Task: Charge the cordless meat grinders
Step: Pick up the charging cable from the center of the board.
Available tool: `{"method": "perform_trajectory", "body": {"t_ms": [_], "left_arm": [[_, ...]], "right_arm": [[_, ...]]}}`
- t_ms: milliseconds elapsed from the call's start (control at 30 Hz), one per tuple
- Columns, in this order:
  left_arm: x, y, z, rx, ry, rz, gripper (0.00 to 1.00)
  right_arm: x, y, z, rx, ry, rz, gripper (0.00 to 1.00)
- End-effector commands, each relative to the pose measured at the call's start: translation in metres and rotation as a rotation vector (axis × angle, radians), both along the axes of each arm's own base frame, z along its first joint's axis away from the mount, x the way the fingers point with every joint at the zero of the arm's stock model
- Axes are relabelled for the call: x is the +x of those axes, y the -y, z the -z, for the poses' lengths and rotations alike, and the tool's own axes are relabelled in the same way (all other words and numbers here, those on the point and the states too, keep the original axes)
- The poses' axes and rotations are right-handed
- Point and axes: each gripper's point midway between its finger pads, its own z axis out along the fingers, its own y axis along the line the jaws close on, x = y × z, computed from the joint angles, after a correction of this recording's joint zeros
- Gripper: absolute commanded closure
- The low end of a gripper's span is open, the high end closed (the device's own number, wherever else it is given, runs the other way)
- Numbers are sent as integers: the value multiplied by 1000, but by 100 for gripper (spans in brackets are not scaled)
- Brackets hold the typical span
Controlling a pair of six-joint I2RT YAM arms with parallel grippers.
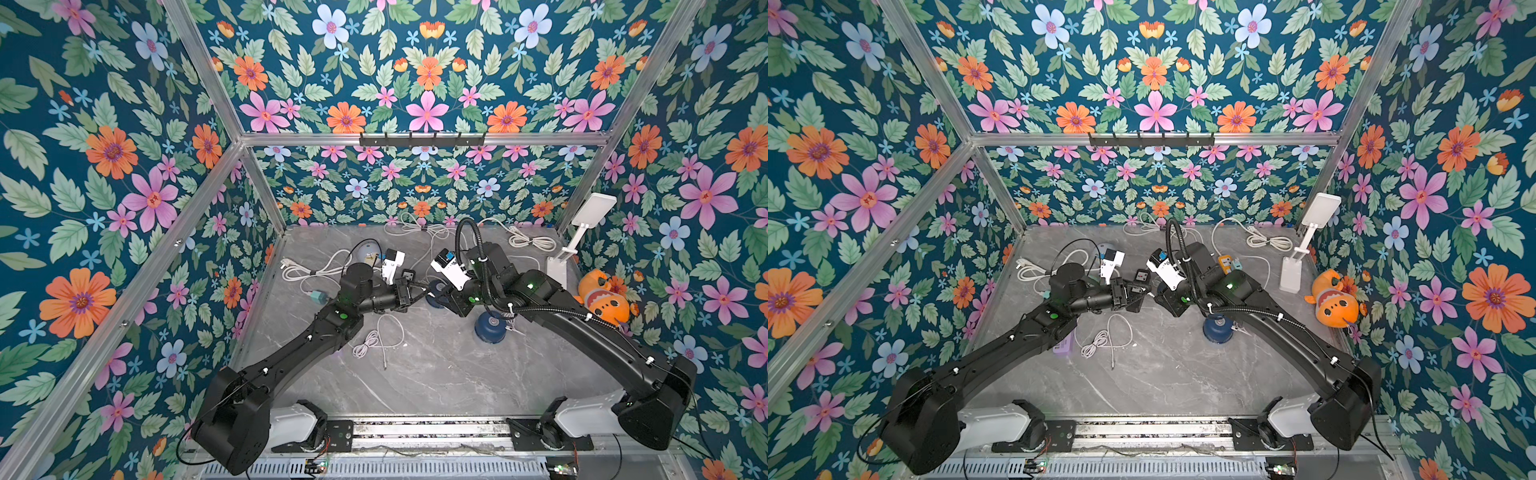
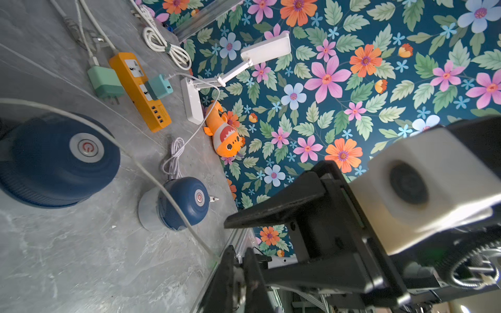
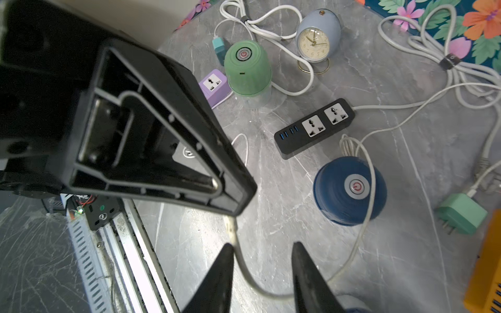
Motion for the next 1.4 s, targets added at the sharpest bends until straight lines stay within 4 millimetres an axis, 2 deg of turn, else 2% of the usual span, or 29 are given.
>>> {"method": "perform_trajectory", "body": {"t_ms": [0, 167, 400, 567, 667, 867, 1067, 1367], "left_arm": [[9, -5, 2, 28, 9, -60, 100], [14, -7, 0, 17, 4, -93, 100], [12, -8, 2, 14, -4, -97, 100], [11, -10, 5, 14, -10, -99, 100], [10, -10, 6, 14, -12, -99, 100], [9, -10, 5, 7, -13, -99, 100], [9, -10, 3, -5, -14, -94, 100], [7, -11, 2, -8, -15, -93, 100]], "right_arm": [[-4, 3, 2, -4, -26, 36, 61], [-8, -10, 6, -34, -4, 24, 54], [11, -18, 9, -61, 11, 67, 54], [17, -26, 5, -54, 16, 61, 59], [19, -31, 4, -56, 11, 52, 66], [17, -38, 7, -79, 7, 27, 74], [18, -41, 6, -87, 17, 22, 84], [19, -44, 4, -95, 22, 14, 94]]}}
